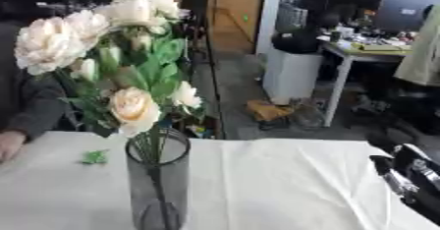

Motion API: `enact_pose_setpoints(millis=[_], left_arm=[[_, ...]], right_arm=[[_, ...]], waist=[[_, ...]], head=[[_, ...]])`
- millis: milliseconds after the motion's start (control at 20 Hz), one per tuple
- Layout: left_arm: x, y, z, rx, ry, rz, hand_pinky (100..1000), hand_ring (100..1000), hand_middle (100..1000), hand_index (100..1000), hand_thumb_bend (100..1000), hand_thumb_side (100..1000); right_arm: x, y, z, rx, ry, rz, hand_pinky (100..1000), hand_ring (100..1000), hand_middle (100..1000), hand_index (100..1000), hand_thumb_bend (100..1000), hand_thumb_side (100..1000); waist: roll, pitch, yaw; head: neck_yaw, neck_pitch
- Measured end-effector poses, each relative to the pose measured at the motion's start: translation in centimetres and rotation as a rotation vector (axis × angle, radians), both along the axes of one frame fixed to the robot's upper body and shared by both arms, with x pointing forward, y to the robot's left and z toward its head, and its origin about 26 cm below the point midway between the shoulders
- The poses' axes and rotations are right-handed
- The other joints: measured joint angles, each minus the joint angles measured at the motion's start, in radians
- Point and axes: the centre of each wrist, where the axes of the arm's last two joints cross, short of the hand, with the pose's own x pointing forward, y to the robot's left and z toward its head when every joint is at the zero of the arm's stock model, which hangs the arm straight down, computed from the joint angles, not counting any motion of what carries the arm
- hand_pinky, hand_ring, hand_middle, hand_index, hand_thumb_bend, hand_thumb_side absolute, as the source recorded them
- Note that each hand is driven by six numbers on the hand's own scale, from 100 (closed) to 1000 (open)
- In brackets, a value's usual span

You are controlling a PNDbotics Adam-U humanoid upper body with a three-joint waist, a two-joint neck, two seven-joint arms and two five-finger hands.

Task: Arrange flowers into the vase.

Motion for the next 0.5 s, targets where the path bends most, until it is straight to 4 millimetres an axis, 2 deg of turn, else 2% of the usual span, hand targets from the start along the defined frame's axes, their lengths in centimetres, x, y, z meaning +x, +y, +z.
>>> enact_pose_setpoints(millis=[50, 100, 150, 200, 300, 350, 450, 500], left_arm=[[-0.03, 0.01, -0.02, 0.000, 0.000, 0.000, 793, 772, 730, 786, 1000, 774], [-0.06, 0.01, -0.01, 0.000, 0.000, 0.000, 793, 772, 729, 786, 1000, 774], [-0.11, 0.01, -0.01, 0.001, 0.000, 0.000, 792, 771, 729, 786, 1000, 774], [-0.13, 0.00, 0.01, 0.001, -0.001, 0.000, 793, 771, 728, 786, 1000, 774], [-0.15, 0.01, -0.02, 0.001, 0.000, 0.000, 793, 771, 728, 786, 1000, 774], [-0.16, 0.01, -0.01, 0.001, 0.000, 0.000, 793, 771, 727, 786, 1000, 774], [-0.16, 0.00, 0.01, 0.001, -0.001, -0.001, 793, 770, 727, 786, 1000, 774], [-0.16, -0.01, 0.05, 0.001, -0.002, -0.001, 793, 770, 727, 786, 1000, 774]], right_arm=[[-0.02, 0.04, -0.11, 0.014, -0.005, -0.008, 823, 971, 931, 941, 100, 934], [-0.05, 0.02, -0.18, 0.031, -0.011, -0.019, 797, 951, 917, 922, 100, 802], [-0.10, -0.02, -0.23, 0.053, -0.018, -0.032, 787, 943, 912, 915, 100, 768], [-0.13, -0.07, -0.24, 0.075, -0.024, -0.045, 742, 898, 876, 856, 100, 617], [-0.17, -0.11, -0.29, 0.118, -0.037, -0.071, 694, 859, 836, 797, 100, 608], [-0.21, -0.18, -0.26, 0.135, -0.045, -0.085, 661, 832, 798, 726, 100, 606], [-0.29, -0.40, -0.14, 0.168, -0.065, -0.116, 641, 813, 764, 679, 100, 607], [-0.32, -0.48, -0.10, 0.183, -0.077, -0.131, 601, 774, 720, 592, 100, 611]], waist=[[0.002, 0.000, -0.001], [0.003, 0.000, -0.002], [0.004, 0.000, -0.002], [0.004, 0.000, -0.003], [0.006, 0.000, -0.007], [0.007, 0.000, -0.009], [0.009, 0.000, -0.009], [0.009, 0.000, -0.010]], head=[[0.000, 0.000], [0.000, 0.000], [0.001, 0.000], [0.002, 0.000], [0.004, 0.002], [0.004, 0.003], [0.004, 0.007], [0.004, 0.009]])
